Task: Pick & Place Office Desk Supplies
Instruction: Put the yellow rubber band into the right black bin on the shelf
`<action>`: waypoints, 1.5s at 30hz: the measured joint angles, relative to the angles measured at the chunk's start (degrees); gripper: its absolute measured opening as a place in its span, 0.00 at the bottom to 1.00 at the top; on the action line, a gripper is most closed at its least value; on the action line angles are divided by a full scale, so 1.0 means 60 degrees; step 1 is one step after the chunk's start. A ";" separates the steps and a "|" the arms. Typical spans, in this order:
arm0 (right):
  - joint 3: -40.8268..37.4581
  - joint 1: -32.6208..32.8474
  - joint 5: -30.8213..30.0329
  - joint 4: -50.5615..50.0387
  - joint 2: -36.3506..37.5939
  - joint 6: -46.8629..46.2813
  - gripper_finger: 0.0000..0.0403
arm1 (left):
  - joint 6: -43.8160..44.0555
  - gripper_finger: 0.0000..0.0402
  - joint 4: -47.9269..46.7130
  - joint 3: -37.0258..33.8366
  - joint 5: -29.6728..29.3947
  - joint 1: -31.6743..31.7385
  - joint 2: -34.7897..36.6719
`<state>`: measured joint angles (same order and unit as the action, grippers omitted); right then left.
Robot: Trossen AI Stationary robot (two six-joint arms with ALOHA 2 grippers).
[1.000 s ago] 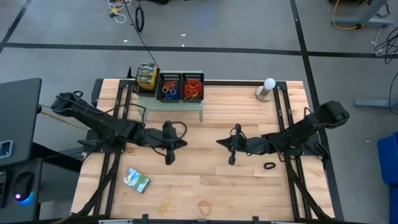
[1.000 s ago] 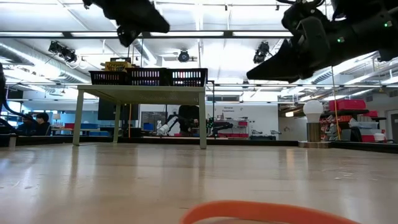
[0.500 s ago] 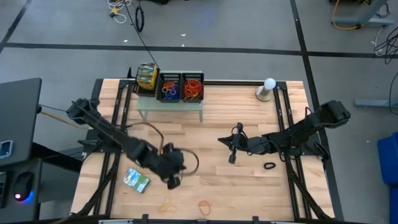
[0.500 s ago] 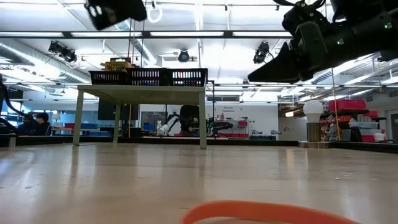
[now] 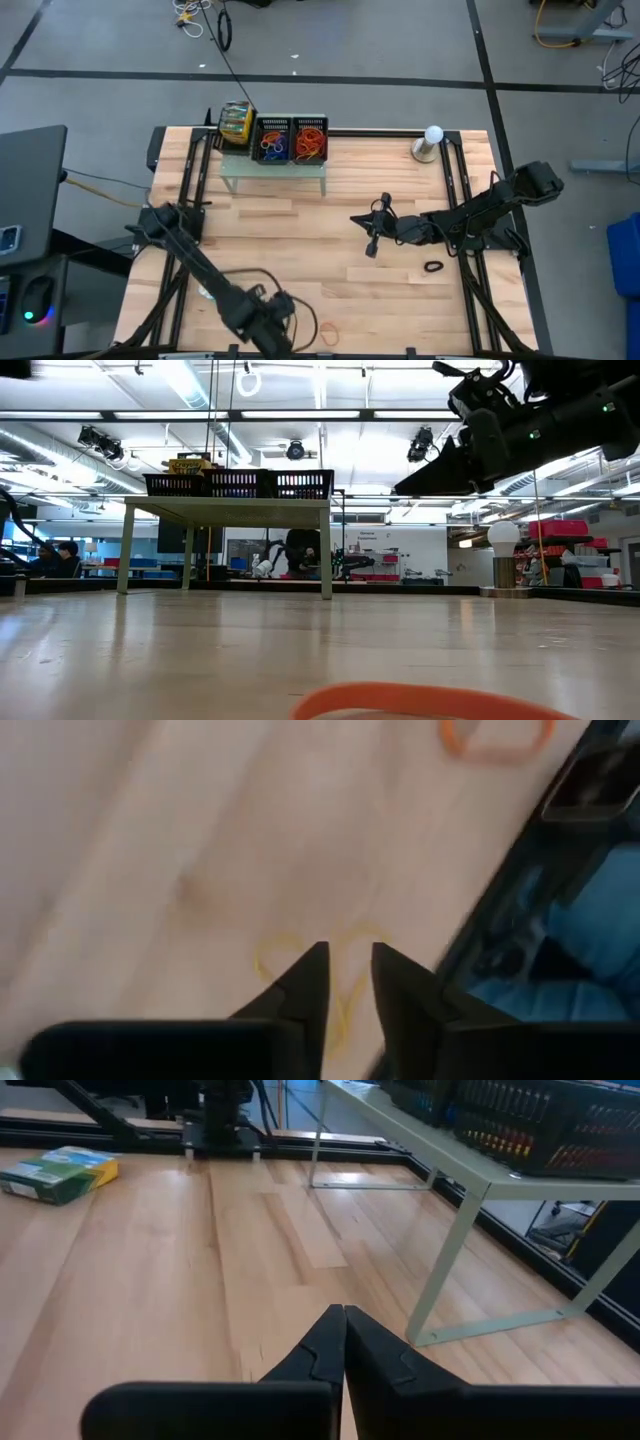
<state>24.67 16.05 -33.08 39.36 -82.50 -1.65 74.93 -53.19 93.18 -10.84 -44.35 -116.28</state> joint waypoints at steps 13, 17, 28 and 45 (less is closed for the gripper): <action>0.0000 -0.0084 0.0007 0.0038 0.0000 0.0000 0.03 | 0.3273 0.43 -0.1548 0.1645 0.1091 -0.0826 -0.1712; 0.0000 -0.0084 0.0058 0.0047 0.0000 0.0000 0.03 | 0.3406 0.45 -0.1547 0.1645 0.1096 -0.0860 -0.1929; 0.0000 -0.0084 0.0090 0.0375 0.0000 0.0182 0.03 | 0.2822 0.46 -0.1622 0.1645 0.1336 -0.0795 -0.2587; 0.0000 -0.0087 0.0085 0.1201 0.0000 0.0818 0.03 | 0.2002 0.04 -0.1984 0.1650 0.1392 -0.0784 -0.2703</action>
<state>24.67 15.53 -32.57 46.56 -82.50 3.26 86.94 -65.10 103.08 -2.49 -49.06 -132.50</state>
